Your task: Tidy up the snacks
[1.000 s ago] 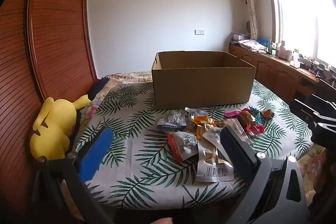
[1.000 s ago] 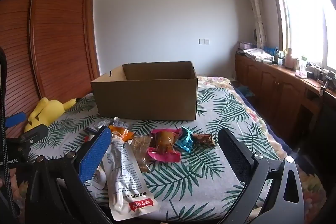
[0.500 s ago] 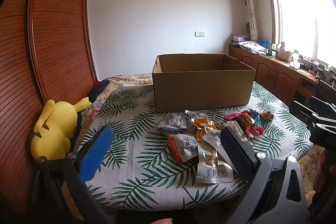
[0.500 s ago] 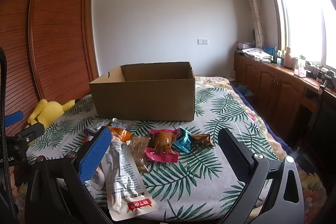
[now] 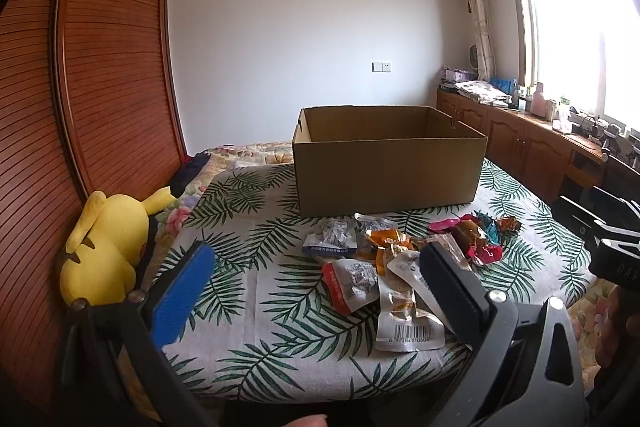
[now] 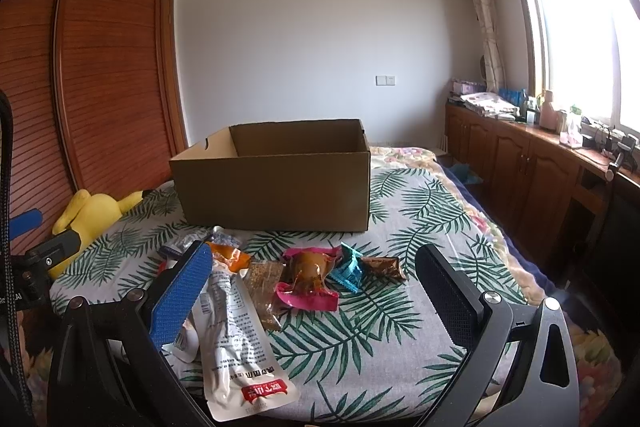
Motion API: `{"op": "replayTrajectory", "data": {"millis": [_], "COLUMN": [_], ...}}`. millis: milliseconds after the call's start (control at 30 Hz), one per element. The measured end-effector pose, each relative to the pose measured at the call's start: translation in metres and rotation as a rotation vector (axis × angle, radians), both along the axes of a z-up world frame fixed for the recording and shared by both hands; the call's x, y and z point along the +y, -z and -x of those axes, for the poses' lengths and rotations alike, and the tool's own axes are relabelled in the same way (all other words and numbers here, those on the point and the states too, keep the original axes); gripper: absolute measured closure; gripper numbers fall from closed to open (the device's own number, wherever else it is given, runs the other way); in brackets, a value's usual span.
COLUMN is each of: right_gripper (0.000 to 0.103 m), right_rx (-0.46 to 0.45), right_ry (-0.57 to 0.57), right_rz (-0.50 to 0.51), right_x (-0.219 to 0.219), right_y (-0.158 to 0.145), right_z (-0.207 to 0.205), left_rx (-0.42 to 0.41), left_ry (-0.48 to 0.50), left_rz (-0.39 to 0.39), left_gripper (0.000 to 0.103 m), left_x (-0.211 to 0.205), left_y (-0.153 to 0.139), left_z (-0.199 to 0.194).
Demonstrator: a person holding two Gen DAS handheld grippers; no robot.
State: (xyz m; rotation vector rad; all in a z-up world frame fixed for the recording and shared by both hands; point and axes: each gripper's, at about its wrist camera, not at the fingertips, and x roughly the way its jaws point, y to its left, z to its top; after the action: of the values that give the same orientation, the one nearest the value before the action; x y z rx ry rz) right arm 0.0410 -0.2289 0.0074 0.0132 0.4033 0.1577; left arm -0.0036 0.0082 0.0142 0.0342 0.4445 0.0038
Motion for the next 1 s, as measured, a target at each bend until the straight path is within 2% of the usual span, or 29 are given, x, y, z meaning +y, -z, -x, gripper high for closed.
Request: {"op": "replayTrajectory", "data": {"millis": [1000], "right_gripper": [0.000], "right_rx": [-0.002], "right_ry": [0.005], "right_rz": [0.000], "right_x": [0.0003], "right_y": [0.0003], "right_z": [0.0013], "left_rx": [-0.010], "left_ry": [0.000], "left_rz": [0.001], "left_gripper": [0.000], "left_x": [-0.0017], "left_y": [-0.0027], "left_z": [0.0029]}}
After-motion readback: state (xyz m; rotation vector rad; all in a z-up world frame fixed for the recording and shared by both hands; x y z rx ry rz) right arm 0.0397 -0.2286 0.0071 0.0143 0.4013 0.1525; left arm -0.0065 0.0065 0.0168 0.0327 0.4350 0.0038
